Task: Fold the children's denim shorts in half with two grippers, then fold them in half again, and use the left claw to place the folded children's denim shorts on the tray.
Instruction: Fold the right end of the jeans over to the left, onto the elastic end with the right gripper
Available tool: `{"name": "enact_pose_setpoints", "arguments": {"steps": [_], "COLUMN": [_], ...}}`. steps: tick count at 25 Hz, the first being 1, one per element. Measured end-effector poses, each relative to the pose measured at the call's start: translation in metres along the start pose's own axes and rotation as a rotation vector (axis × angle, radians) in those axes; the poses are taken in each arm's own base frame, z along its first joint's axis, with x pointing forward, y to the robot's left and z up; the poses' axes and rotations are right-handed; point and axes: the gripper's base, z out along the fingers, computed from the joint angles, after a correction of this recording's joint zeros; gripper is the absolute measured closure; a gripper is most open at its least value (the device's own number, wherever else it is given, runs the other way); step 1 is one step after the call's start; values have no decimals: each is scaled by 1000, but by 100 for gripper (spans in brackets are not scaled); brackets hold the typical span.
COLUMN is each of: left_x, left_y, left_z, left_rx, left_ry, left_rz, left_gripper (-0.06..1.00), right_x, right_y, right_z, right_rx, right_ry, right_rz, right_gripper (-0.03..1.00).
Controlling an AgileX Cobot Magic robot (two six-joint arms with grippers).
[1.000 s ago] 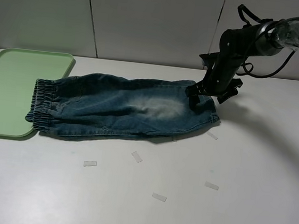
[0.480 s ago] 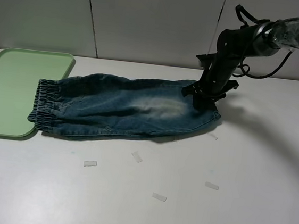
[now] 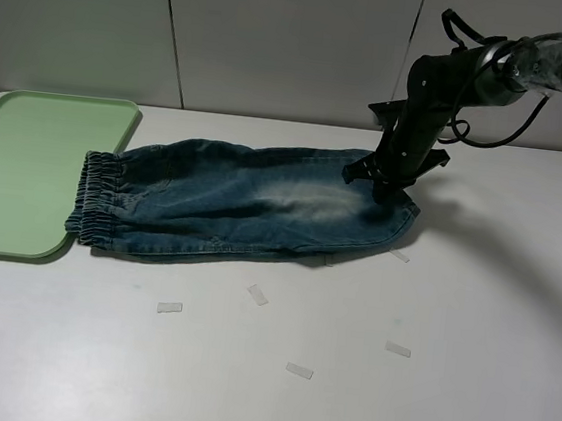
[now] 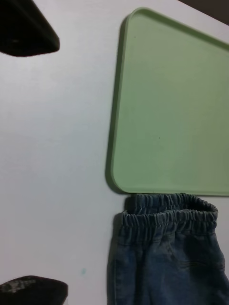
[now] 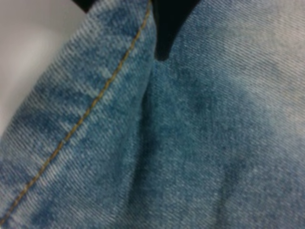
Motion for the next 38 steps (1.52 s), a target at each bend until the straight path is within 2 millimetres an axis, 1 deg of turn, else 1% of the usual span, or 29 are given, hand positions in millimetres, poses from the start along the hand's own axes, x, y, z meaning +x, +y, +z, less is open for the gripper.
{"name": "enact_pose_setpoints", "arguments": {"steps": [4, 7, 13, 20, 27, 30, 38], "left_x": [0, 0, 0, 0, 0, 0, 0], "left_y": [0, 0, 0, 0, 0, 0, 0], "left_z": [0, 0, 0, 0, 0, 0, 0], "left_rx": [0, 0, 0, 0, 0, 0, 0], "left_ry": [0, 0, 0, 0, 0, 0, 0], "left_rz": [0, 0, 0, 0, 0, 0, 0], "left_gripper": [3, 3, 3, 3, 3, 3, 3], "right_x": [2, 4, 1, 4, 9, 11, 23], "right_y": [-2, -4, -8, -13, -18, -25, -56], "right_z": [-4, -12, -43, -71, -90, -99, -126], "right_rx": [18, 32, 59, 98, 128, 136, 153], "right_ry": [23, 44, 8, 18, 43, 50, 79], "right_rz": [-17, -27, -40, -58, -63, -47, 26], "right_gripper": [97, 97, 97, 97, 97, 97, 97]}}
